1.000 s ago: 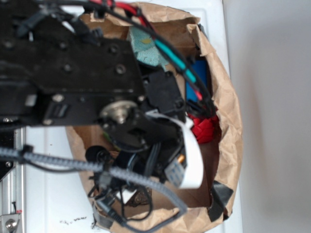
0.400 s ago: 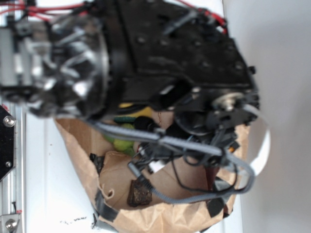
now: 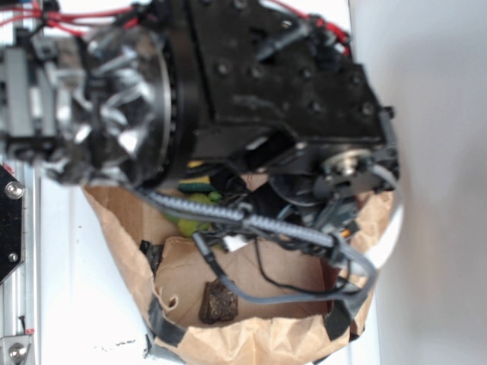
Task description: Grab the rock.
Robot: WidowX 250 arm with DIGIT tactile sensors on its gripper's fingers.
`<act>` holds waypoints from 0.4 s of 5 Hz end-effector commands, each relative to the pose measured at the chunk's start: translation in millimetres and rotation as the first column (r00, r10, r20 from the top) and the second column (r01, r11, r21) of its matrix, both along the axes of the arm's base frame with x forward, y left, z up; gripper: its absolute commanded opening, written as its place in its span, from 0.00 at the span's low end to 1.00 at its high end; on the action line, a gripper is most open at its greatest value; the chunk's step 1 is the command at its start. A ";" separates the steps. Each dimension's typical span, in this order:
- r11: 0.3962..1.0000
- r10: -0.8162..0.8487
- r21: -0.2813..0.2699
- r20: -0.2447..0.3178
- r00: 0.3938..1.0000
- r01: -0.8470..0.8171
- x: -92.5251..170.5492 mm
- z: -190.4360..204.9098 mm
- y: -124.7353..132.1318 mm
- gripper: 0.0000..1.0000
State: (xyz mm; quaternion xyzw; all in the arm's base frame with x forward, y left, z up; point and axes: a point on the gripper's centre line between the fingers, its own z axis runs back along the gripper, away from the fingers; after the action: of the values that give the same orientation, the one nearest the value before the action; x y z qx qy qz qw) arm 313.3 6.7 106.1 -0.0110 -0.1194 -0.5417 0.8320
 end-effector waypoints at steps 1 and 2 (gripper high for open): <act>0.968 -0.249 -0.021 0.016 0.968 0.249 -32.5 -6.1 -23.7 1.00; 0.959 -0.283 0.004 0.017 0.959 0.282 -36.7 -11.1 -32.4 1.00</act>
State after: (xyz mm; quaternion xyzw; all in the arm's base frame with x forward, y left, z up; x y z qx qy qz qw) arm 279.5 -23.1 75.5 -0.0506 -0.1018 -0.6415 0.7586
